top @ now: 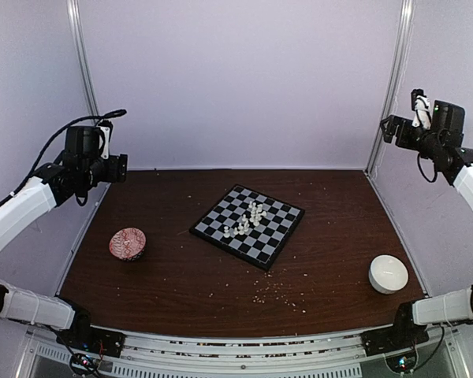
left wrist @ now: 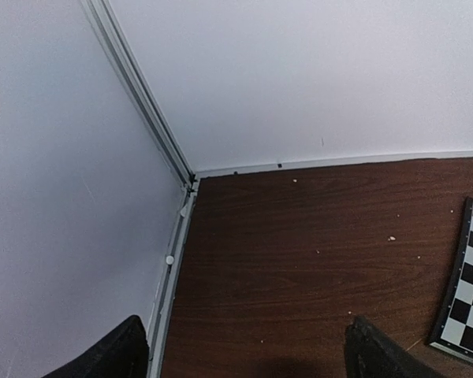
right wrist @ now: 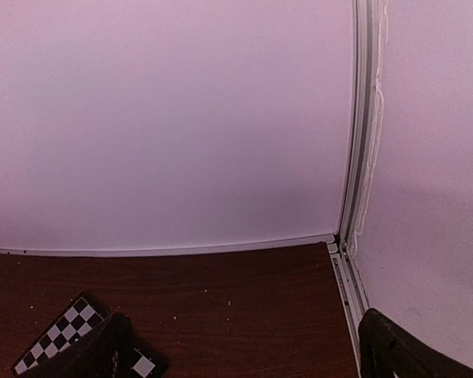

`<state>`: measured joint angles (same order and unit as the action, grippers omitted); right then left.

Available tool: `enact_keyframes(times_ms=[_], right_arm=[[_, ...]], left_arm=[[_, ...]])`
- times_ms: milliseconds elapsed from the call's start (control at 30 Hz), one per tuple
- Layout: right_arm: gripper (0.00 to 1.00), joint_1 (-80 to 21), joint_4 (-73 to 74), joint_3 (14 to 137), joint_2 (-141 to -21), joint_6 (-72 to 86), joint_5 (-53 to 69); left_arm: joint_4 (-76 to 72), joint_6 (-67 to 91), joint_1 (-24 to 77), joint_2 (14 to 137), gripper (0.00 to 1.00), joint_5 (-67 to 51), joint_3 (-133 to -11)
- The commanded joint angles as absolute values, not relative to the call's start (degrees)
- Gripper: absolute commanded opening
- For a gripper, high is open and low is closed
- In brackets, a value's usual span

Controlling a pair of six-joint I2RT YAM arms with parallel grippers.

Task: Set up the chess pieces on the board
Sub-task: Adjust the chessboard at the center of the board.

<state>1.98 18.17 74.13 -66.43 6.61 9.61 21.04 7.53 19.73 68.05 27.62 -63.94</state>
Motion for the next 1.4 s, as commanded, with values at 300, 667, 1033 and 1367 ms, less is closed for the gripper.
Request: enact_keyframes(times_ms=[300,667,1033,1367], right_arm=[[0.91,-4.71,25.93,85.57,-95.89,5.44,16.15],[0.93,-12.79,38.60,109.75,-127.75,8.58,23.14],[0.98,-17.94,43.96,117.27,-138.51,13.13,30.54],[0.74,-18.45,44.17,108.25,-134.89,12.14,38.02]], left_arm=[[16.29,16.81,22.84,70.74,0.78,15.11,-59.28],[15.15,35.03,35.56,79.58,0.76,11.08,-57.28],[14.29,46.52,39.67,88.64,0.76,8.11,-57.78],[15.92,57.33,35.96,101.27,0.63,4.52,-66.84]])
